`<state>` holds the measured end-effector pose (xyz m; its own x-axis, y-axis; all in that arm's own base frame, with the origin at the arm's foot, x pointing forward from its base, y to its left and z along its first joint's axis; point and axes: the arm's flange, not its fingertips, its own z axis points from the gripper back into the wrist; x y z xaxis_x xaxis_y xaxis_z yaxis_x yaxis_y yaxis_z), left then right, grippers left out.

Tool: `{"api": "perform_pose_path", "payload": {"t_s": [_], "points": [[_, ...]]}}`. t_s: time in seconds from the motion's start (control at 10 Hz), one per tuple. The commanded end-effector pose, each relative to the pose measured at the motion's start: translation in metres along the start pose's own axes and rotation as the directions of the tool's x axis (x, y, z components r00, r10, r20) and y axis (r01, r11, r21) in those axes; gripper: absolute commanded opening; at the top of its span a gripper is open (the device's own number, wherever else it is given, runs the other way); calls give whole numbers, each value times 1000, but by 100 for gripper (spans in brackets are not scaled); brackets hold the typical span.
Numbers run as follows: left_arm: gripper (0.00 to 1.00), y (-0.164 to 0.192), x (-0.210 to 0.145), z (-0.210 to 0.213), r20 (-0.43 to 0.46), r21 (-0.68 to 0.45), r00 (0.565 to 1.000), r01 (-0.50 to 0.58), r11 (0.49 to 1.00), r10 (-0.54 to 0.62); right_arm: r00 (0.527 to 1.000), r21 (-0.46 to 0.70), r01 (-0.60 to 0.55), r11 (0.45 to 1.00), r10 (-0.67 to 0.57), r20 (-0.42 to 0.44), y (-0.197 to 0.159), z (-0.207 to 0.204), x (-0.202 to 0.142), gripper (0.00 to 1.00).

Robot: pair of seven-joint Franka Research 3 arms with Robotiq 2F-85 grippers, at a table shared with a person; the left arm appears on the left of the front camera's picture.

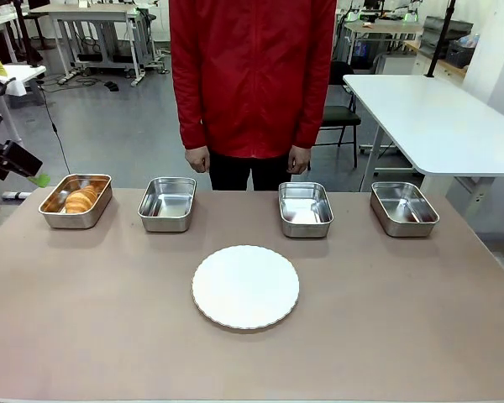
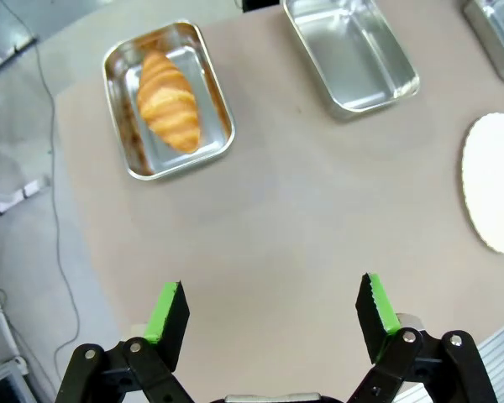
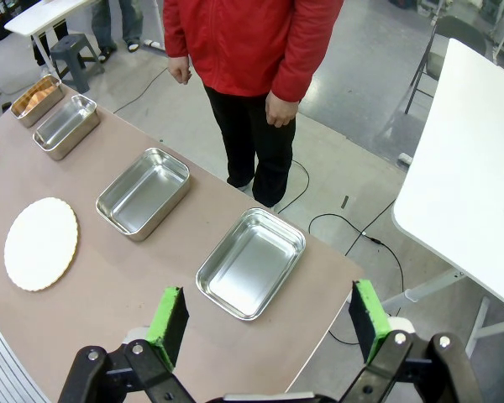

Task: Place the bread in the container.
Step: Place the Butter Roll into the Airtight Container indicated by the human.

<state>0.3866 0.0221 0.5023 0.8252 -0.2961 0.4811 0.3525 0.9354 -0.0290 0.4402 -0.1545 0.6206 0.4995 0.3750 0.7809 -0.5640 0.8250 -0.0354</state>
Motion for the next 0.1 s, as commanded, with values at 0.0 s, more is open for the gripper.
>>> {"api": "perform_pose_path", "payload": {"t_s": [0.0], "points": [[100,0,2,4,21,-17,1000,-23,1000,24,1000,-1,-2,1000,2,1,1,0,0,100]]}}
